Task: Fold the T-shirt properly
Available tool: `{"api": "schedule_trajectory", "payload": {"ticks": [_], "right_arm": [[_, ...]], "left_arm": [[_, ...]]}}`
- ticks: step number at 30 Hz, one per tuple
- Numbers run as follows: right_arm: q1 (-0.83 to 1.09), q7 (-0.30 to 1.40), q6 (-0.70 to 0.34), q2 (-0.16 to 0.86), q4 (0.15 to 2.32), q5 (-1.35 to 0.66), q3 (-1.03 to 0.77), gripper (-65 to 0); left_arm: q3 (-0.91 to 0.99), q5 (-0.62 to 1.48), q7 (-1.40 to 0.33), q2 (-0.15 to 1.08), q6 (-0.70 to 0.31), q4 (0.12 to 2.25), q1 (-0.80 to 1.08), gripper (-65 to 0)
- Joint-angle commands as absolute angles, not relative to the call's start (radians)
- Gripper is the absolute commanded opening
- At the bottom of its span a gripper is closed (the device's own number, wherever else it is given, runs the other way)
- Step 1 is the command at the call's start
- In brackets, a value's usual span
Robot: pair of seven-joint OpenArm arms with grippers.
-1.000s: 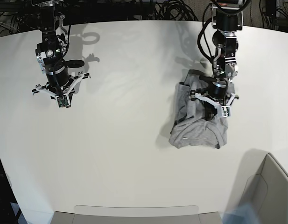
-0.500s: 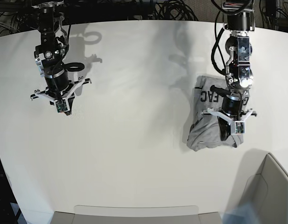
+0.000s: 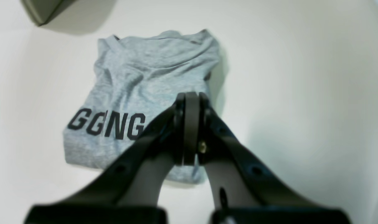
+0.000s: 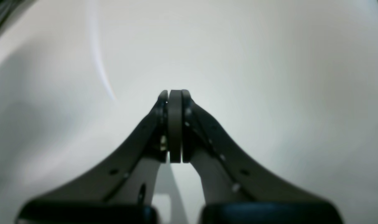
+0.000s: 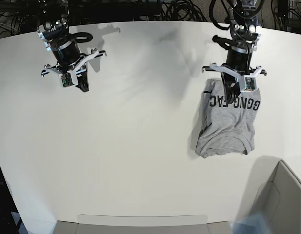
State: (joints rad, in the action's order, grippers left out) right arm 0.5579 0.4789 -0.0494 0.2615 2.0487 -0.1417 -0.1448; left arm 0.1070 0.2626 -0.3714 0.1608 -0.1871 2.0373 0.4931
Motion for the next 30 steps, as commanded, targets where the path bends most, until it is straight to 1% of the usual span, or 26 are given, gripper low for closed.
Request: {"api": "schedule_trajectory", "payload": {"ticks": [1, 3, 5, 7, 9, 12, 15, 17, 21, 24, 27, 30], "right_arm": [[0.590, 0.458, -0.050, 0.269, 2.066, -0.147, -0.153, -65.0], [0.677, 0.458, -0.048, 0.285, 2.068, -0.147, -0.162, -65.0], [0.766, 0.456, -0.048, 0.337, 2.066, -0.180, -0.179, -65.0], [0.843, 0.455, -0.048, 0.380, 2.064, -0.283, -0.194, -65.0], [0.934, 0.410, -0.048, 0.423, 2.063, -0.429, -0.237, -65.0], [1.043, 0.355, -0.048, 0.453, 2.054, -0.553, -0.297, -65.0], [1.113, 0.352, -0.048, 0.476, 2.037, -0.558, -0.305, -65.0], [1.142, 0.348, -0.048, 0.490, 1.995, -0.558, -0.272, -65.0], [1.113, 0.323, -0.047, 0.526, 1.804, -0.529, -0.147, -65.0], [1.086, 0.162, -0.035, 0.545, 1.626, -0.437, -0.013, -65.0], [1.052, -0.036, 0.067, 0.553, 1.443, -0.378, 0.101, -65.0], [0.997, -0.222, 0.125, 0.581, 1.236, -0.374, 0.199, -65.0]], "left_arm": [[0.119, 0.259, -0.366, 0.166, -0.182, 2.045, 0.541, -65.0], [0.143, 0.259, -0.366, 0.166, -0.182, 2.045, 0.615, -65.0], [0.166, 0.260, -0.364, 0.166, -0.182, 2.045, 0.700, -65.0], [0.180, 0.260, -0.364, 0.166, -0.182, 2.043, 0.766, -65.0], [0.213, 0.262, -0.361, 0.165, -0.182, 2.043, 0.835, -65.0], [0.257, 0.262, -0.321, 0.139, -0.182, 2.041, 0.934, -65.0], [0.282, 0.262, -0.305, 0.140, -0.182, 2.025, 1.015, -65.0], [0.285, 0.262, -0.300, 0.142, -0.182, 1.989, 1.047, -65.0], [0.280, 0.263, -0.300, 0.142, -0.182, 1.885, 1.066, -65.0], [0.283, 0.312, -0.286, 0.143, -0.182, 1.814, 1.066, -65.0], [0.282, 0.398, -0.275, 0.148, -0.182, 1.744, 1.064, -65.0], [0.272, 0.423, -0.271, 0.171, -0.182, 1.641, 1.046, -65.0]]}}
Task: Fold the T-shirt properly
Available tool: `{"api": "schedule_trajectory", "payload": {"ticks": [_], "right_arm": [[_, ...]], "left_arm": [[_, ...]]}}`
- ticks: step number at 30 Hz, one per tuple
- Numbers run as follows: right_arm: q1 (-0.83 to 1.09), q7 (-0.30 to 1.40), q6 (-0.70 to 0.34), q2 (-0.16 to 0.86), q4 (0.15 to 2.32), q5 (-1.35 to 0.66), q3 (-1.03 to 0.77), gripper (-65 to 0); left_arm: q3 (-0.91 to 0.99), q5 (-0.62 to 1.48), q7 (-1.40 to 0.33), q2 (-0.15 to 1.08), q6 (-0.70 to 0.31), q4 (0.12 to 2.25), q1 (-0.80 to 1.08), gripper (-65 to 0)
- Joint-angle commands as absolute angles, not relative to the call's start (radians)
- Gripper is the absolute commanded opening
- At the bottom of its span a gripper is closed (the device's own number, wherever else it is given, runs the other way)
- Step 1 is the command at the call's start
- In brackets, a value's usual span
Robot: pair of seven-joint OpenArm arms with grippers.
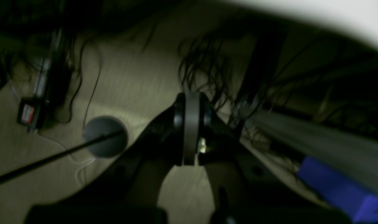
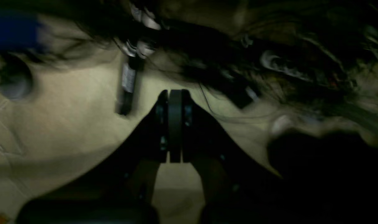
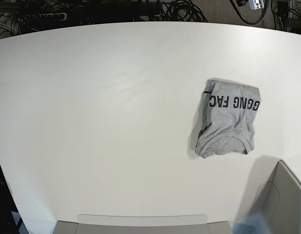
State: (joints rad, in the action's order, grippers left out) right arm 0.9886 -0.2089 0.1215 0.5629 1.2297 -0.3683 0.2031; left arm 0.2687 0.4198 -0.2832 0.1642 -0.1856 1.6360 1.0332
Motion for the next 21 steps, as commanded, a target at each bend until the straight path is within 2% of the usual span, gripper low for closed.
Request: {"api": "schedule_trajectory", "payload": {"ticks": [1, 5, 11, 16, 21], "right_arm": [[0.969, -0.262, 0.128, 0.578, 1.176, -0.374, 0.229, -65.0], [0.868, -0.348, 0.130, 0.558, 0.977, -0.374, 0.338, -65.0], [0.693, -0.380, 0.130, 0.522, 0.742, -0.372, 0.460, -65.0], [0.516, -0.383, 0.130, 0.463, 0.446, -0.367, 0.558, -65.0], [0.381, -0.380, 0.130, 0.410, 0.294, -0.372, 0.645, -65.0]], "left_arm": [[0.272, 0.423, -0.271, 0.174, -0.182, 1.606, 1.023, -65.0], [0.266, 0.418, -0.278, 0.182, -0.182, 1.445, 0.924, -65.0], [0.107, 0.417, -0.246, 0.211, -0.170, 1.110, 0.751, -65.0], [-0.016, 0.417, -0.093, 0.239, -0.058, 0.763, 0.608, -65.0], [-0.111, 0.417, 0.015, 0.239, 0.047, 0.564, 0.495, -65.0]]}}
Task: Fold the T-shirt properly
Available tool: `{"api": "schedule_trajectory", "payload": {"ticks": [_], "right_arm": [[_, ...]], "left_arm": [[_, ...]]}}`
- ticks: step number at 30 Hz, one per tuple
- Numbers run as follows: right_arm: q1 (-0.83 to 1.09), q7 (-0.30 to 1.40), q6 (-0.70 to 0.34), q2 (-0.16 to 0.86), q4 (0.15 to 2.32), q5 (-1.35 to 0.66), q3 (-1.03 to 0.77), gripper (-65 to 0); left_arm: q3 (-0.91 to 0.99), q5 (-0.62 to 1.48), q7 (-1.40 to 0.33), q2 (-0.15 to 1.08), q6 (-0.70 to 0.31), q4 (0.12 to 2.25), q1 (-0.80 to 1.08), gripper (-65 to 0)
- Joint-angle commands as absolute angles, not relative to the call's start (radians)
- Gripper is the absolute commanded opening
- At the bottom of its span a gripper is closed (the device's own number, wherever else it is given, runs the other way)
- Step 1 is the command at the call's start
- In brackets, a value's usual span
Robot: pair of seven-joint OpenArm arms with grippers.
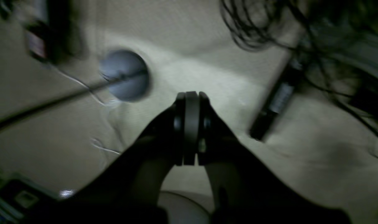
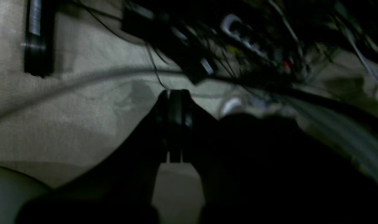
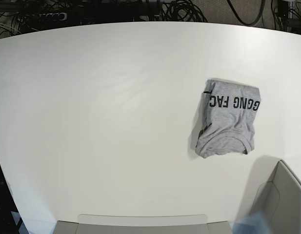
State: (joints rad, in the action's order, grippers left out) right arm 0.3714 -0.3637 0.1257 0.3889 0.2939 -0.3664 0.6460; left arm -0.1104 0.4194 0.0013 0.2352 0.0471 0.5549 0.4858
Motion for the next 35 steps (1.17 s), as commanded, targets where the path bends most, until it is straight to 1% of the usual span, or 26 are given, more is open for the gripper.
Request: {"api": "schedule_trajectory", "payload": {"ticks": [1, 5, 9, 13, 18, 22, 24, 26, 31, 35], "right_arm": [[0.364, -0.375, 0.130, 0.398, 0.272, -0.371, 0.650, -65.0], [0.334, -0.375, 0.130, 0.349, 0.220, -0.366, 0.651, -65.0], [0.335, -0.381, 0.128, 0.341, 0.220, -0.357, 0.653, -65.0], [0.334, -0.383, 0.128, 0.337, 0.225, -0.325, 0.651, -65.0], [0.311, -0.377, 0.127, 0.311, 0.222, -0.286, 0.651, -65.0], [0.297, -0.372, 0.127, 0.300, 0.219, -0.211, 0.651, -65.0], [0.300, -0.372, 0.127, 0.300, 0.219, -0.174, 0.651, -65.0], [0.302, -0.372, 0.127, 0.298, 0.219, -0.145, 0.651, -65.0], [0.300, -0.372, 0.127, 0.295, 0.219, -0.134, 0.651, -65.0], [0.300, -0.372, 0.127, 0.277, 0.219, -0.134, 0.651, -65.0]], "left_arm": [[-0.131, 0.417, 0.036, 0.239, 0.068, 0.529, 0.476, -65.0], [-0.208, 0.417, 0.140, 0.239, 0.127, 0.433, 0.440, -65.0], [-0.286, 0.417, 0.231, 0.248, 0.176, 0.418, 0.438, -65.0], [-0.369, 0.417, 0.283, 0.285, 0.177, 0.418, 0.440, -65.0], [-0.377, 0.417, 0.334, 0.291, 0.174, 0.418, 0.438, -65.0], [-0.378, 0.417, 0.326, 0.289, 0.174, 0.410, 0.437, -65.0], [-0.378, 0.417, 0.321, 0.288, 0.174, 0.372, 0.432, -65.0], [-0.377, 0.417, 0.323, 0.285, 0.174, 0.300, 0.381, -65.0], [-0.378, 0.417, 0.323, 0.242, 0.174, 0.162, 0.300, -65.0], [-0.378, 0.417, 0.323, 0.239, 0.174, 0.145, 0.278, -65.0]]}}
